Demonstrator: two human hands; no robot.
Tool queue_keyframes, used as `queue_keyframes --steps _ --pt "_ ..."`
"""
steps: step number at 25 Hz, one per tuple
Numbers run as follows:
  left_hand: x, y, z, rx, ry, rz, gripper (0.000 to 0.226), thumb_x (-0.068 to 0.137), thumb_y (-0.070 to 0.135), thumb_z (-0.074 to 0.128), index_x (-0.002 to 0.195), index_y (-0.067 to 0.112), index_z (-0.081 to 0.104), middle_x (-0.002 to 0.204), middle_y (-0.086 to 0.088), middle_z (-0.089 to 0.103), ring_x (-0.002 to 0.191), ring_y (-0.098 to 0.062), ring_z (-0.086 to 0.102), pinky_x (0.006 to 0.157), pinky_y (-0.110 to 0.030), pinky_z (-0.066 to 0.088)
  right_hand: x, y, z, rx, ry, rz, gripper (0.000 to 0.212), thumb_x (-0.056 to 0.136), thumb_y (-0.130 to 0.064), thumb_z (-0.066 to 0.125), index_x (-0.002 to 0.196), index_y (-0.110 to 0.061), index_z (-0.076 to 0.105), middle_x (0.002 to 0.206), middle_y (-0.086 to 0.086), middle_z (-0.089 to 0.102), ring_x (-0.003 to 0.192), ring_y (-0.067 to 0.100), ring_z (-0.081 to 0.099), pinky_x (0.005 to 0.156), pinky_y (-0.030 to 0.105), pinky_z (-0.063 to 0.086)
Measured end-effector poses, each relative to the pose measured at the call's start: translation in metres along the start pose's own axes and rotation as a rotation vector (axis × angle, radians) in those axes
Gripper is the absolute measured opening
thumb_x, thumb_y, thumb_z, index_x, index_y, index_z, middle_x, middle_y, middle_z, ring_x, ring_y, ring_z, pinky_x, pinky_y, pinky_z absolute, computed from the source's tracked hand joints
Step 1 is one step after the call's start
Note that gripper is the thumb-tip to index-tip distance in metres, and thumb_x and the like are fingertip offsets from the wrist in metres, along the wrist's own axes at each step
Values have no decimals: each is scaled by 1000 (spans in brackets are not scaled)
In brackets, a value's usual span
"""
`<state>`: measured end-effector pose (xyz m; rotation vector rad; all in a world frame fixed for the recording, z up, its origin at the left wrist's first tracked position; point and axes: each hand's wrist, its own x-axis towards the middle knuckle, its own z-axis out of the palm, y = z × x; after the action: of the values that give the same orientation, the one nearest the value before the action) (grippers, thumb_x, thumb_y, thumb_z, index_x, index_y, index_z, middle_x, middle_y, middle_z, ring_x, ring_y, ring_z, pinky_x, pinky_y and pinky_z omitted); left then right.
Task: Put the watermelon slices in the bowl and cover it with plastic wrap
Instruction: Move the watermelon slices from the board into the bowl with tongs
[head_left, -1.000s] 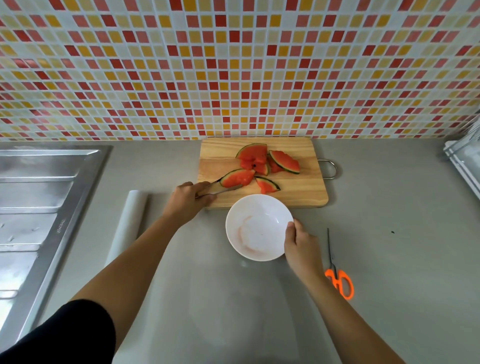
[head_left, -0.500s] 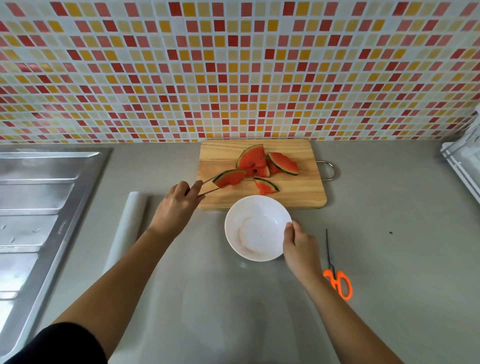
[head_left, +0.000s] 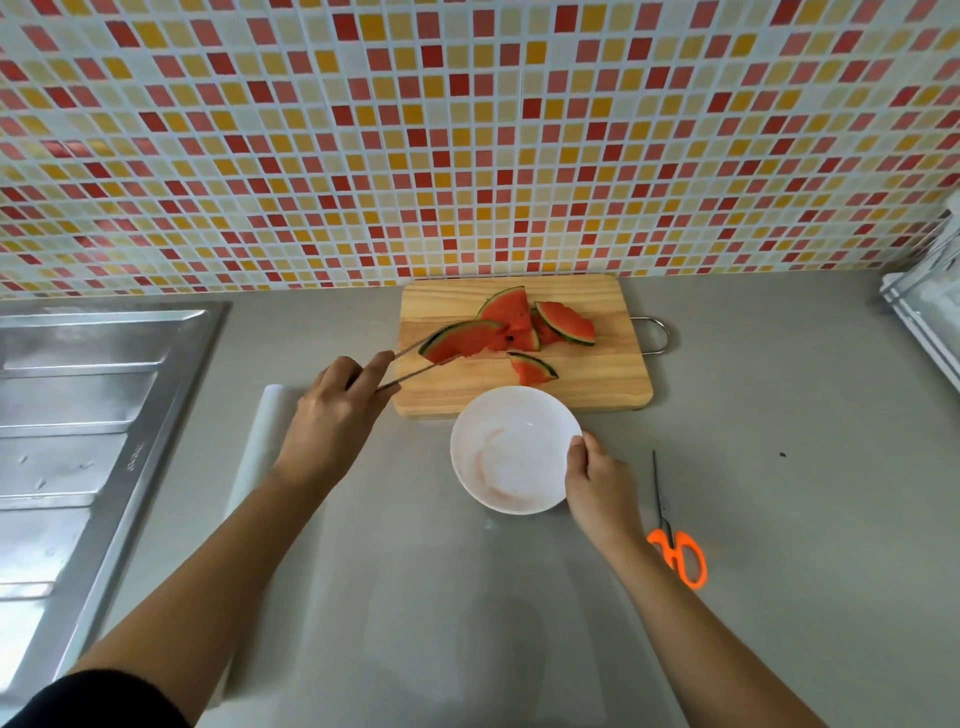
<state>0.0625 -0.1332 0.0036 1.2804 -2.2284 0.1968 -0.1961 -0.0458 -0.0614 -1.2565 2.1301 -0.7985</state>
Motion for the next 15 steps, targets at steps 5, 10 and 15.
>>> queue_keyframes --steps 5,10,15 --pt "-30 26 -12 -182 -163 105 36 85 29 60 110 4 68 72 -12 56 57 -30 59 51 -33 52 -2 -1 0 30 6 11 33 98 -31 29 105 -14 57 55 -8 47 54 10 46 45 24 25" --pt "-21 46 7 -40 -604 -39 46 92 36 55 133 15 51 101 -12 58 85 -35 63 73 -39 49 -1 -3 -1 31 -10 3 34 98 -30 29 103 -11 57 63 -3 51 63 22 49 51 29 28" --pt "8 26 -9 -215 -487 -92 45 87 39 61 124 15 60 98 -8 62 82 -29 63 68 -29 48 0 0 0 40 -3 4 33 98 -30 30 97 -10 56 55 -5 48 54 9 48 44 22 26"
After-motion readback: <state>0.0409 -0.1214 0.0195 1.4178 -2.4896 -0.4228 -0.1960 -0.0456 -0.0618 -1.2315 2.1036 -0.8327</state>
